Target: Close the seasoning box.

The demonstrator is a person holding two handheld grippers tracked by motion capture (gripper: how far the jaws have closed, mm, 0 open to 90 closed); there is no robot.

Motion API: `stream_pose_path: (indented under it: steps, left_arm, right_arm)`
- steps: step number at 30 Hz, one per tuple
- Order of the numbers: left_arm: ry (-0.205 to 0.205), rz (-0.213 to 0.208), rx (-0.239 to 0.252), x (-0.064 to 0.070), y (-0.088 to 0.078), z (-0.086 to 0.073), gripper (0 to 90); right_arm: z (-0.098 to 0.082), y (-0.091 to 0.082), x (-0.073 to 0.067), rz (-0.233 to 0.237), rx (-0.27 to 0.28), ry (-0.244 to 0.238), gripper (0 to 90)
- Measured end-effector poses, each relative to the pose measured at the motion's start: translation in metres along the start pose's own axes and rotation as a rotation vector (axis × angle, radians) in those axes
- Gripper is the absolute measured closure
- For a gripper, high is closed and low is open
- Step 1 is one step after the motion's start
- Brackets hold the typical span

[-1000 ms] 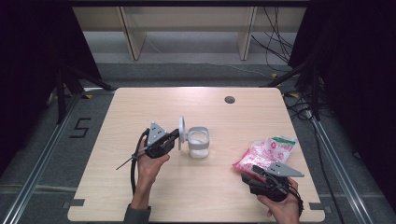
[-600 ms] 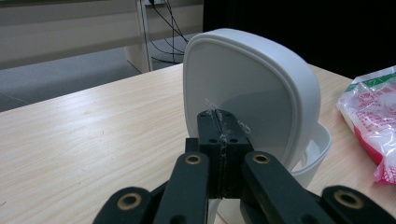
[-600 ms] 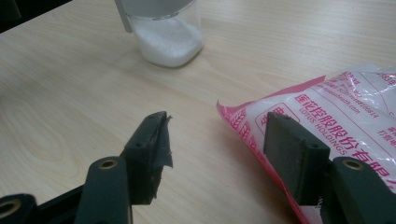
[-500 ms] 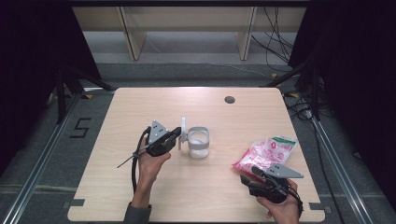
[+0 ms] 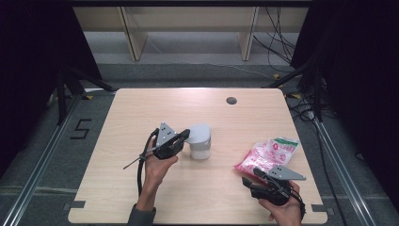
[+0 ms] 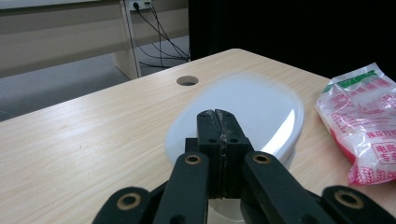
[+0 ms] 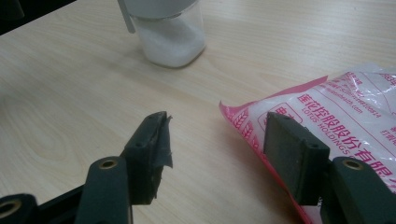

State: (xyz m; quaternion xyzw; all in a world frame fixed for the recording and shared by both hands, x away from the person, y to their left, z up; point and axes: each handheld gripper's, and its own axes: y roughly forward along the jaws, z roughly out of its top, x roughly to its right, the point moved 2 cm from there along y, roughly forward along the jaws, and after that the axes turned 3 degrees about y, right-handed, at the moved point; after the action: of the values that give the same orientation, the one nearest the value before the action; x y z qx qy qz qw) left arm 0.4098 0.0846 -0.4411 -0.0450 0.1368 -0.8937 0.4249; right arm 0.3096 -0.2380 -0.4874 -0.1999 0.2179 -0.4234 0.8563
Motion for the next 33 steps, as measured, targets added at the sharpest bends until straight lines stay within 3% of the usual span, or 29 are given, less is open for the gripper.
stream_pose_path:
  steps: [4, 9, 14, 15, 17, 19, 20, 21, 22, 24, 27, 28, 29, 31, 32, 33]
  left_arm:
    - [0.001, -0.007, 0.002, 0.000, -0.005, 0.001, 86.2]
    - [-0.029, -0.060, -0.002, 0.005, -0.012, 0.001, 76.8]
    - [-0.003, -0.154, 0.007, 0.015, -0.018, -0.003, 61.2]
    - [-0.008, -0.166, 0.017, 0.018, -0.019, -0.004, 58.0]
    - [-0.004, -0.195, 0.020, 0.023, -0.020, -0.008, 50.1]
    - [-0.014, -0.180, 0.002, 0.027, -0.022, -0.012, 45.4]
    - [-0.001, -0.183, -0.004, 0.028, -0.024, -0.013, 43.8]
    - [-0.003, -0.182, -0.002, 0.030, -0.025, -0.015, 42.2]
    - [-0.019, -0.176, 0.006, 0.031, -0.025, -0.017, 40.5]
    - [-0.006, -0.180, 0.004, 0.031, -0.027, -0.020, 38.0]
    - [-0.036, -0.168, -0.014, 0.036, -0.028, -0.024, 34.0]
    - [-0.024, -0.170, -0.016, 0.037, -0.028, -0.025, 32.4]
    - [-0.022, -0.171, -0.018, 0.038, -0.028, -0.026, 31.1]
    - [-0.010, -0.164, -0.026, 0.041, -0.029, -0.028, 29.8]
    - [-0.020, -0.159, -0.031, 0.043, -0.029, -0.029, 28.6]
    - [-0.015, -0.156, -0.031, 0.044, -0.029, -0.031, 27.7]
  right_arm:
    - [0.000, 0.000, 0.000, 0.001, -0.001, 0.004, 41.1]
    - [0.000, 0.001, 0.000, -0.008, 0.011, 0.003, 41.1]
    - [0.000, -0.001, -0.001, 0.003, -0.002, 0.013, 41.0]
    - [0.000, 0.002, 0.003, -0.009, 0.021, -0.029, 41.0]
    - [0.000, 0.002, 0.003, -0.010, 0.019, -0.028, 41.0]
    - [-0.001, 0.001, 0.000, -0.008, 0.011, 0.001, 40.9]
    - [0.000, 0.001, 0.003, -0.012, 0.019, -0.028, 40.9]
    - [-0.001, 0.000, 0.000, -0.001, 0.016, -0.006, 40.9]
    - [0.000, 0.000, 0.002, -0.009, 0.021, -0.039, 40.9]
    - [-0.001, 0.000, 0.002, -0.008, 0.011, -0.041, 40.9]
    - [-0.001, 0.000, 0.000, 0.005, 0.014, -0.017, 40.9]
    - [-0.002, 0.000, -0.002, 0.004, 0.008, 0.004, 40.9]
    - [-0.001, 0.000, 0.001, -0.006, 0.021, -0.038, 40.9]
    - [-0.001, 0.000, 0.001, -0.008, 0.016, -0.036, 40.9]
    - [-0.002, 0.001, -0.002, 0.006, 0.017, 0.004, 40.9]
    - [-0.002, 0.001, 0.001, 0.003, 0.016, -0.030, 40.9]
